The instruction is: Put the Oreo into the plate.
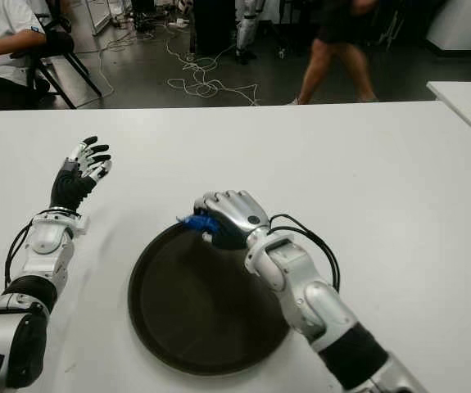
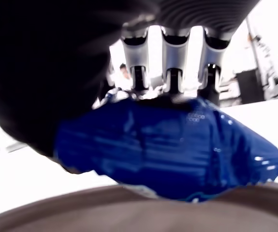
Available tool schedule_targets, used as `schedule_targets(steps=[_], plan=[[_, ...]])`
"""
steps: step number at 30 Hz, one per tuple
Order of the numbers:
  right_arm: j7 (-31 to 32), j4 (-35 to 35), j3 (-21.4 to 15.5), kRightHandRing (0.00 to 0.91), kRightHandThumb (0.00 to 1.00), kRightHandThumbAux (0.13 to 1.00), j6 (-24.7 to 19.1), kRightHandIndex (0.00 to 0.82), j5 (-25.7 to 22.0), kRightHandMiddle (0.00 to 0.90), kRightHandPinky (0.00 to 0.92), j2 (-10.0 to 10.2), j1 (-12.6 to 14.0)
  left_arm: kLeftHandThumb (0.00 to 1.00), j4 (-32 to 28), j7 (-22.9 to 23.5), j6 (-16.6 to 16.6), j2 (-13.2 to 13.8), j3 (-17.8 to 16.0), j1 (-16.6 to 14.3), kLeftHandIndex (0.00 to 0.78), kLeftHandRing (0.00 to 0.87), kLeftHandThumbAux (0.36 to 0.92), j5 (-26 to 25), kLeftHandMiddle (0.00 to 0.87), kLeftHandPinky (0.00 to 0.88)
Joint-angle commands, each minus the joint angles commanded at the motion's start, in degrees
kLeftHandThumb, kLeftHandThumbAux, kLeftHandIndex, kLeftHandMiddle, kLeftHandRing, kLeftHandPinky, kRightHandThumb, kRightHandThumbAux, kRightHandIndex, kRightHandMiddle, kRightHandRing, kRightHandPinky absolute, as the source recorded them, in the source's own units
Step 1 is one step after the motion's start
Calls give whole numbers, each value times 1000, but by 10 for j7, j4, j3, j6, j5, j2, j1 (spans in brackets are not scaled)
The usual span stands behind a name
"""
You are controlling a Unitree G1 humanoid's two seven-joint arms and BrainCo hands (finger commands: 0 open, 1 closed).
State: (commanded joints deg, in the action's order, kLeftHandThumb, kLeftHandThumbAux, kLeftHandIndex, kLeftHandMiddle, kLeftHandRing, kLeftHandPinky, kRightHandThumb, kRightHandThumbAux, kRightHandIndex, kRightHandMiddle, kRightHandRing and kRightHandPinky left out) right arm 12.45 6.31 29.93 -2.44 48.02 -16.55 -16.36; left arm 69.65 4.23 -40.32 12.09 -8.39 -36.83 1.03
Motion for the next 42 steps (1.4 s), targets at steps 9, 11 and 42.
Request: schedule_targets(steps=[9, 11, 42], plan=[[-19, -7, -6, 634, 692, 734, 33, 418, -1, 598, 644, -3, 5, 338, 0, 5, 1, -1, -4, 0, 119, 199, 593, -5, 216, 192], [-17, -7, -7, 635, 692, 734, 36, 418, 0, 601, 642, -5, 5, 338, 0, 4, 0, -1, -4, 0, 119, 199, 594, -4, 214, 196], [-46, -34, -16, 100, 675, 739, 81, 397, 16, 114, 108, -24, 6, 322, 1, -3, -1, -2, -4, 0, 123, 189, 588, 1, 212, 161]])
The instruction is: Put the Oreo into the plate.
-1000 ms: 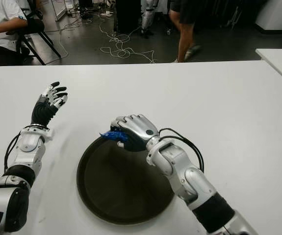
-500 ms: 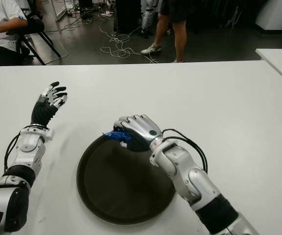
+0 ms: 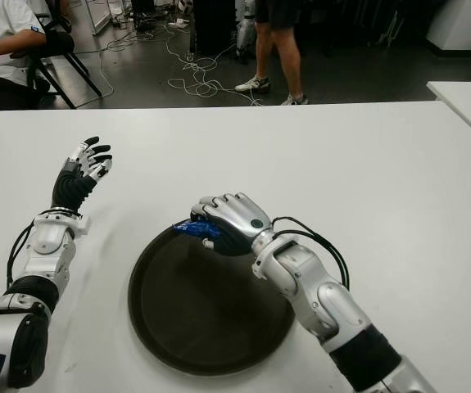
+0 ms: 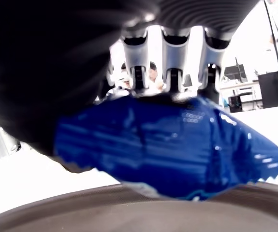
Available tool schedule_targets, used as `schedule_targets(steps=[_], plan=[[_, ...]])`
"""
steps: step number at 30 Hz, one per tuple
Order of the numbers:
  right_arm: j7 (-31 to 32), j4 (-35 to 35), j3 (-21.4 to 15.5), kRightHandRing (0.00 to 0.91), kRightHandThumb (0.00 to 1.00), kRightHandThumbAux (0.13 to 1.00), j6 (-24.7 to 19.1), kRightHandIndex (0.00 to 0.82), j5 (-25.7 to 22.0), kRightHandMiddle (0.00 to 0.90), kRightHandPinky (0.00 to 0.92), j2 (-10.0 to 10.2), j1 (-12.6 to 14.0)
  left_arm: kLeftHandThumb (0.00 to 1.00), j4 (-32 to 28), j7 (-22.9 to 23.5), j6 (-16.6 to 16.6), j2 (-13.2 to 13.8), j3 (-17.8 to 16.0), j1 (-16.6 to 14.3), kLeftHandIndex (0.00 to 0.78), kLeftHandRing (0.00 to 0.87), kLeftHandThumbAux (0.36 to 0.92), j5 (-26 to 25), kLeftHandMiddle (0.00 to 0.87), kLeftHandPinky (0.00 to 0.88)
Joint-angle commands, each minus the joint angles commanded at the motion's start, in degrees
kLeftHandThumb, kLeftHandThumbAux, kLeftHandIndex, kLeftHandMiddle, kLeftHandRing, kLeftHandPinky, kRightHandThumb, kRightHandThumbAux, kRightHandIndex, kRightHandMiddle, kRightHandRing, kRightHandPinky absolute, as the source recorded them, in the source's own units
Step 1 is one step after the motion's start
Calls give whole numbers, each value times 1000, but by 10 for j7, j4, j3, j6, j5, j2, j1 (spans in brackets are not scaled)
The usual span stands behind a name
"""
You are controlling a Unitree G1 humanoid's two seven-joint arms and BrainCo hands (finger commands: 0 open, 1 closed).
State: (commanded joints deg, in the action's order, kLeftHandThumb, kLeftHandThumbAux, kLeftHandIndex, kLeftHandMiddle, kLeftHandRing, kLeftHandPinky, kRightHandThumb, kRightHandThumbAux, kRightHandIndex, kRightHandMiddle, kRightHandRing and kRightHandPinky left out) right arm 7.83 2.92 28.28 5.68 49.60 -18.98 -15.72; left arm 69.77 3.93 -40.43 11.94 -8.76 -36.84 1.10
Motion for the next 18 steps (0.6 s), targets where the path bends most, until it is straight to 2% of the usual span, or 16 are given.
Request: schedule_targets(steps=[1, 2, 3, 6, 12, 18], plan=[[-3, -3, 1, 83, 675, 739, 3, 397, 2, 99, 93, -1, -1, 323, 0, 0, 0, 0, 0, 0, 123, 188, 587, 0, 211, 159], [-6, -5, 1, 53, 529, 765, 6, 272, 3, 70, 62, -1, -2, 326, 0, 0, 0, 0, 0, 0, 121, 186, 584, 0, 210, 157], [-8, -8, 2, 34, 426, 785, 10, 191, 6, 51, 43, -3, -5, 329, 0, 0, 0, 0, 0, 0, 120, 185, 582, 0, 210, 156], [-12, -14, 4, 11, 281, 811, 16, 88, 11, 17, 14, -6, -8, 334, 0, 0, -1, 0, 0, 0, 115, 183, 581, -1, 207, 155], [-6, -21, 3, 1, 134, 827, 18, 27, 16, 1, 1, -5, -10, 347, -1, 1, -2, -1, 0, 0, 112, 183, 593, -1, 205, 161], [-3, -24, 0, 0, 47, 827, 17, 5, 13, 0, 0, -4, -9, 352, -1, 1, 0, -2, -1, -1, 115, 186, 600, -2, 208, 158]])
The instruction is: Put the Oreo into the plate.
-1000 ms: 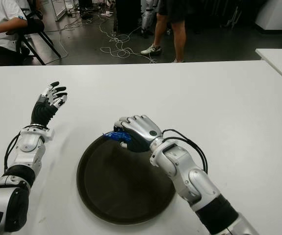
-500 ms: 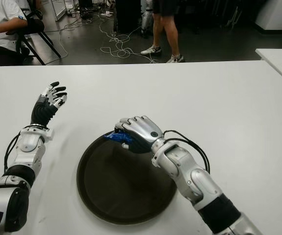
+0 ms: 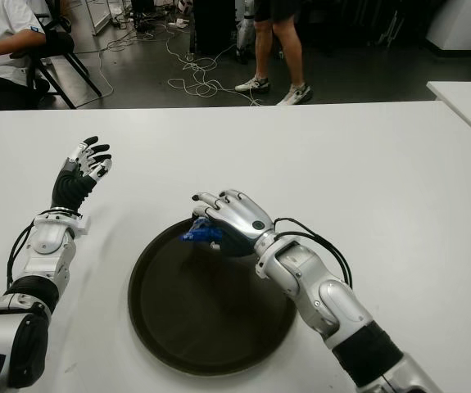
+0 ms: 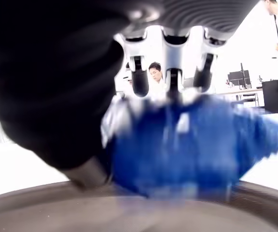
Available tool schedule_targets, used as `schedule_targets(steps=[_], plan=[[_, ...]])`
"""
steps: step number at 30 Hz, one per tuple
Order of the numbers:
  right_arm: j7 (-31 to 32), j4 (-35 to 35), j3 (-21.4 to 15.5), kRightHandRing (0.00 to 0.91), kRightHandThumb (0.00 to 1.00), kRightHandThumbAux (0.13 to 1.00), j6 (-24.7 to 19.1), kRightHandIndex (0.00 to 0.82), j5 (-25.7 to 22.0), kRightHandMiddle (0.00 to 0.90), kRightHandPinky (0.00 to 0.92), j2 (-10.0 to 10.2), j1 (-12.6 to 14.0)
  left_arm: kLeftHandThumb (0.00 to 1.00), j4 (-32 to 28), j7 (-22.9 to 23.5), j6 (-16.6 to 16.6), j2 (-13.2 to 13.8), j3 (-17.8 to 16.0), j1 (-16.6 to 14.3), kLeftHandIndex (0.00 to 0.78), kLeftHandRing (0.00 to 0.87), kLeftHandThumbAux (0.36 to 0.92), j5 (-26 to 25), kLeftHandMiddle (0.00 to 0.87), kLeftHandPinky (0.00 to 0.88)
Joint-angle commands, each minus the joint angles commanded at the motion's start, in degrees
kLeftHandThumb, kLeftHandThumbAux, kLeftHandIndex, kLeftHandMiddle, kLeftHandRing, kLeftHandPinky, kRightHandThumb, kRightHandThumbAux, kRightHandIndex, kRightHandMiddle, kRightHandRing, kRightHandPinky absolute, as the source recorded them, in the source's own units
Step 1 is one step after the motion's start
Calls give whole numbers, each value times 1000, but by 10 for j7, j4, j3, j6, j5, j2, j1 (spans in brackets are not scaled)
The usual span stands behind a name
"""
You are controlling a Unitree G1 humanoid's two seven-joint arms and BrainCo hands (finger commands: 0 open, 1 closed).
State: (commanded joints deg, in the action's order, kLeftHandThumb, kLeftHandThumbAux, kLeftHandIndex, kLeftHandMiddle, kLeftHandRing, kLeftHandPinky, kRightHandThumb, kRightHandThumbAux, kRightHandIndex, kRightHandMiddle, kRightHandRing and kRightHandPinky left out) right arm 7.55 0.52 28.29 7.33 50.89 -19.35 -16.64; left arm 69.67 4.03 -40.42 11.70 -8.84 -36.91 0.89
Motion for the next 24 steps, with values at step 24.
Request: schedule_targets(steps=[24], plan=[[-11, -25, -3, 0, 0, 794, -11, 0, 7, 0, 0, 3, -8, 346, 3, -4, 3, -1, 3, -2, 112, 190, 594, 4, 208, 177]])
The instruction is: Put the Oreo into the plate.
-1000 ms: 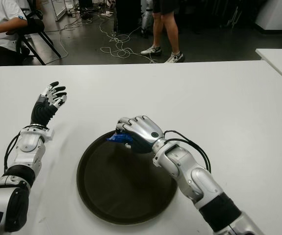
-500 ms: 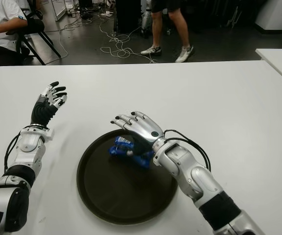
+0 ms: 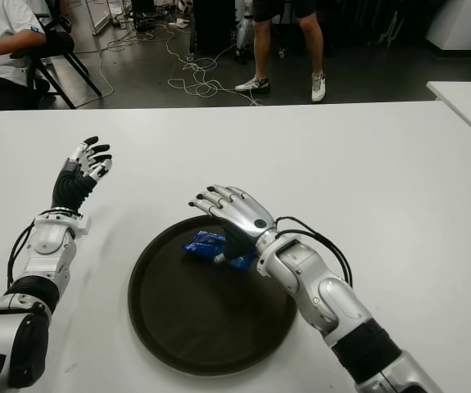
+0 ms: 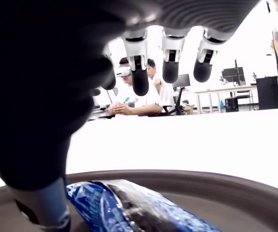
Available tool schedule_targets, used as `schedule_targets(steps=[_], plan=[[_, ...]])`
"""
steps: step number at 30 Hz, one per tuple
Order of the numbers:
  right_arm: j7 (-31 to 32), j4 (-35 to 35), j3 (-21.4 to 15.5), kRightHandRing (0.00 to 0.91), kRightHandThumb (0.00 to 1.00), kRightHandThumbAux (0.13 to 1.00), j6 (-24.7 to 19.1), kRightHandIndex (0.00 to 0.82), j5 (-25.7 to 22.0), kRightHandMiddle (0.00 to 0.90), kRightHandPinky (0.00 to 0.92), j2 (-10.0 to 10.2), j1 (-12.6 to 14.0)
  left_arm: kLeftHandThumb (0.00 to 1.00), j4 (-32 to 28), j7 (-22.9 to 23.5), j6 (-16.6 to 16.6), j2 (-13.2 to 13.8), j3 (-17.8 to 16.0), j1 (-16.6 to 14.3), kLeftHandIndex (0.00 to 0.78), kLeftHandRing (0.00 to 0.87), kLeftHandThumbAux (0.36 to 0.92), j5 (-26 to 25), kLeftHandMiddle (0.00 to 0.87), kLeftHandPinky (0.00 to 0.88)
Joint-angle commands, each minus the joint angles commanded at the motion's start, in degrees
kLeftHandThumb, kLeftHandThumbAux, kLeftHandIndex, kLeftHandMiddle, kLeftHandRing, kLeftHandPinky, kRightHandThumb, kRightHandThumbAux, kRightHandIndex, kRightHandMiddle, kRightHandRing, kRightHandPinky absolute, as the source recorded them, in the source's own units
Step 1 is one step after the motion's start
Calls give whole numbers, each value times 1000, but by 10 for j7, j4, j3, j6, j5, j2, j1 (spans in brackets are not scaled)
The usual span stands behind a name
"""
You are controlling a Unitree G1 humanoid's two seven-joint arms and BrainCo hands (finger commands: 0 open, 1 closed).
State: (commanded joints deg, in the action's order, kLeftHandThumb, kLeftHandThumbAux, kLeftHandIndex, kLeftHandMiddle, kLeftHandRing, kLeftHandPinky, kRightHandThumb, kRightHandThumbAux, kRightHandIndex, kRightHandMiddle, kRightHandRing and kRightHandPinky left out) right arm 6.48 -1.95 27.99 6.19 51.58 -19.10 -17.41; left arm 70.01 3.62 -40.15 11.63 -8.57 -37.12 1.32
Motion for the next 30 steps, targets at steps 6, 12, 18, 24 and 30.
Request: schedule_targets(steps=[6, 12, 18, 24, 30], plan=[[-2, -5, -4, 0, 0, 785, 0, 0, -3, 0, 0, -3, -4, 357, 1, 0, 1, -2, 1, -1, 110, 191, 596, -1, 209, 177], [-7, -7, -14, 0, 0, 775, 0, 0, -9, 0, 0, -4, -6, 388, 1, -1, 4, -4, 1, -1, 116, 192, 606, -1, 211, 188], [-14, -13, -35, 0, 0, 770, -3, 0, -11, 0, 0, -8, -21, 367, 1, 0, 4, -5, 2, -1, 110, 189, 591, -1, 203, 189], [-14, -25, -70, 0, 0, 774, 3, 0, -31, 0, 0, -26, -47, 343, 2, 3, 3, -7, 0, -2, 109, 194, 563, -4, 205, 184], [-52, -75, -104, 0, 0, 779, 10, 0, -54, 0, 0, -35, -73, 339, 1, 8, 2, -10, -2, -2, 104, 195, 552, -9, 203, 182]])
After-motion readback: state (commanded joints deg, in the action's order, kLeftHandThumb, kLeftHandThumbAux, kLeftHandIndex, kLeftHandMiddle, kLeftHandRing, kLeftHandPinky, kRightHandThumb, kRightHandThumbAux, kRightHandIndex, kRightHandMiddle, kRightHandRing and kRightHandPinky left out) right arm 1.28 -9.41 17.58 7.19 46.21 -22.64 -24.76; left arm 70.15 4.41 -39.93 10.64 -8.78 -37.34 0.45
